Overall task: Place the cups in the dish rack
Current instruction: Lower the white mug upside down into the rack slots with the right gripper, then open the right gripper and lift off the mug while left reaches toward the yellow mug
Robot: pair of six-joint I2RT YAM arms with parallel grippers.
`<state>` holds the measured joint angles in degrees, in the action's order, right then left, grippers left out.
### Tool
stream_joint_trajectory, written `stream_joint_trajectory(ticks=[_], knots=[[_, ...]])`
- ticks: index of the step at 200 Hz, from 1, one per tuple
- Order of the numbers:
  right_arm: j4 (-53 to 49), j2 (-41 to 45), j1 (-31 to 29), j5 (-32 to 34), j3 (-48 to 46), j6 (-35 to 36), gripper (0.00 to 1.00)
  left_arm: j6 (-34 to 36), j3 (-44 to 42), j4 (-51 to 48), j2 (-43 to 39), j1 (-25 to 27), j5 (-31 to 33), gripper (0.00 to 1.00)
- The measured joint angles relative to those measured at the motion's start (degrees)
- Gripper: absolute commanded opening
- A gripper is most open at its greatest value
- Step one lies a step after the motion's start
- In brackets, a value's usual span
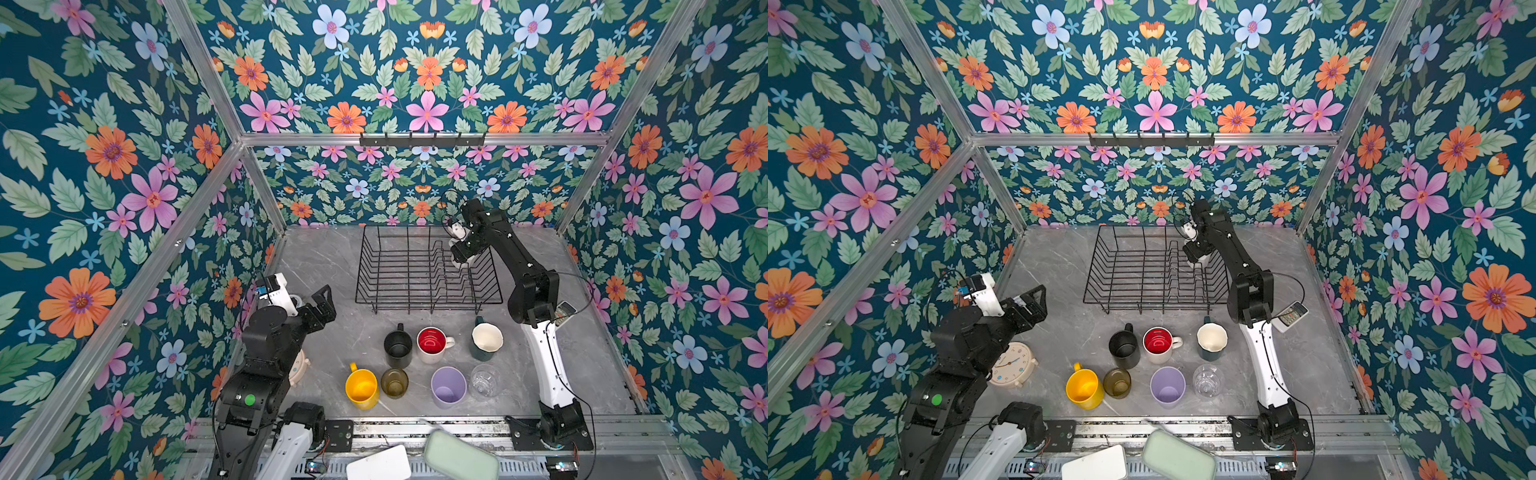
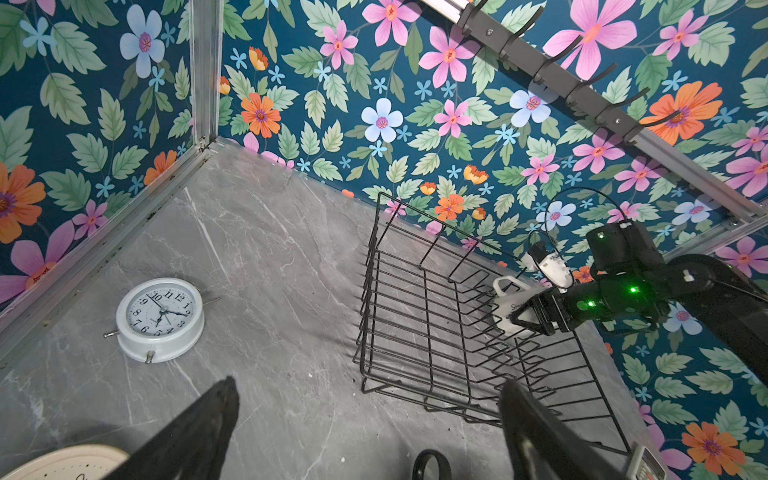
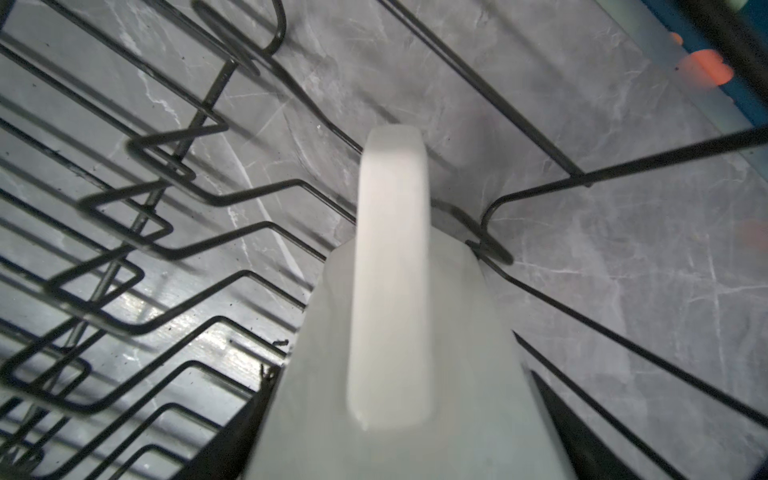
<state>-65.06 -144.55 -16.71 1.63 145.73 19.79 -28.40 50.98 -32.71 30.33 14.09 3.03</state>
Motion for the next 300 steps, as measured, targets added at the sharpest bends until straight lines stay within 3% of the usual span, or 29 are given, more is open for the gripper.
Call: stream_joint_trajectory(ticks=[80, 101, 194, 254, 300], knots=[[0.35, -0.24, 0.02, -0.59, -0.09, -0.59, 0.81, -0.2, -0.17, -0.04, 0.04, 0.0, 0.42, 1.0], [0.55, -0.24, 0.02, -0.87, -0.42, -0.92, 0.92, -0.2, -0.17, -0.02, 0.02, 0.0, 0.46, 1.0], [0.46, 2.03, -0.17, -0.85, -2.03, -1.64, 0.97, -1.73, 0.0, -0.79, -0.76, 0.0, 1.97, 1.0], [3.32, 14.14, -0.2, -1.88, -7.39, -7.13, 0.99, -6.29, 2.64, -7.56, -1.05, 0.0, 2.84, 0.99], [11.8, 32.96, -0.94, -5.27, -30.36, -15.26, 0.99, -10.88, 2.56, -16.94, -1.49, 0.0, -0.44, 0.93]])
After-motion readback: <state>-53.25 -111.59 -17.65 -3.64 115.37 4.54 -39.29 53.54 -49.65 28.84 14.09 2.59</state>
